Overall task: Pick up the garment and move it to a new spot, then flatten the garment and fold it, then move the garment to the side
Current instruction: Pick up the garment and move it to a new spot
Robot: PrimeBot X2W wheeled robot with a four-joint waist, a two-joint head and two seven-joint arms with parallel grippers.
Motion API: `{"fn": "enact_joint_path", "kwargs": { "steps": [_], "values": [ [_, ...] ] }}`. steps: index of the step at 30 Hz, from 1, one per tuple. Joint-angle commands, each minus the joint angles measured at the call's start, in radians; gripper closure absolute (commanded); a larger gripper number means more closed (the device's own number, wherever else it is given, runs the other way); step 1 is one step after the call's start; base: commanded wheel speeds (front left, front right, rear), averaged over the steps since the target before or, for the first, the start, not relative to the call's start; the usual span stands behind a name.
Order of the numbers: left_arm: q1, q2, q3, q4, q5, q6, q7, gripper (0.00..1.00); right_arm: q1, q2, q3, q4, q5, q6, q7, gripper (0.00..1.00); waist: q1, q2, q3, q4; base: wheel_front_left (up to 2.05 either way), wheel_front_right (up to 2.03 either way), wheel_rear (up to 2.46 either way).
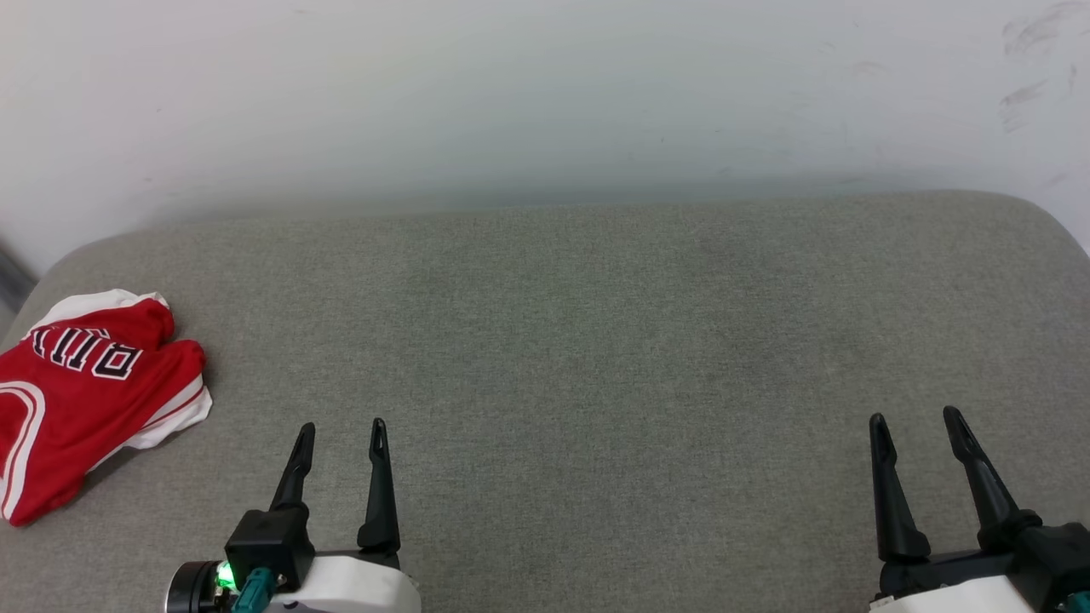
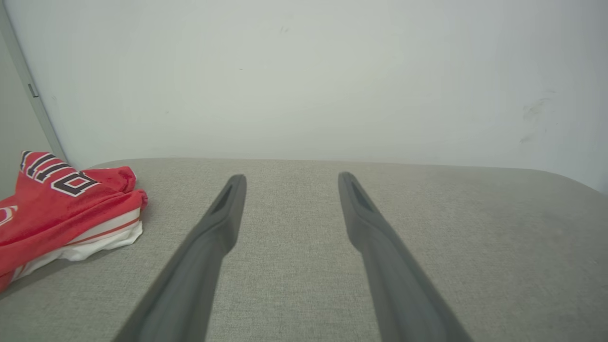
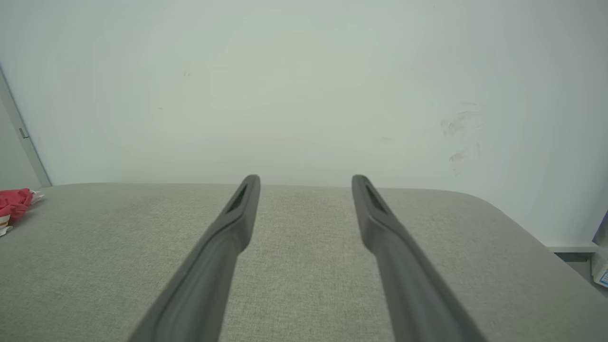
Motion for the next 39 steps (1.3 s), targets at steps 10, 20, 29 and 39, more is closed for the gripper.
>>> {"fn": "enact_joint_path", "kwargs": {
  "steps": [10,20,29,39],
  "values": [
    [0.012,0.003,0.006,0.01,-0.004,-0.016,-0.01,0.0,0.015,0.001,0.014,0.003,0.011,0.0,-0.011,0.0,0.0,0.0,0.002,-0.001,0.0,0.0,0.0],
    [0.01,0.003,0.013,0.017,-0.008,-0.02,-0.01,0.0,0.017,0.001,0.008,0.012,0.041,0.0,-0.011,0.0,0.0,0.0,0.005,0.002,0.0,0.0,0.0],
    [-0.015,0.003,0.01,0.02,-0.003,-0.008,-0.01,0.0,0.023,0.001,0.005,0.001,0.033,0.0,-0.01,0.0,0.0,0.0,0.01,0.065,0.0,0.0,0.0],
    [-0.024,0.003,0.032,0.013,-0.003,0.025,-0.01,0.0,0.025,0.001,0.017,-0.011,0.004,0.0,-0.01,0.0,0.0,0.0,0.013,0.212,0.0,0.0,0.0]
  ]
}}
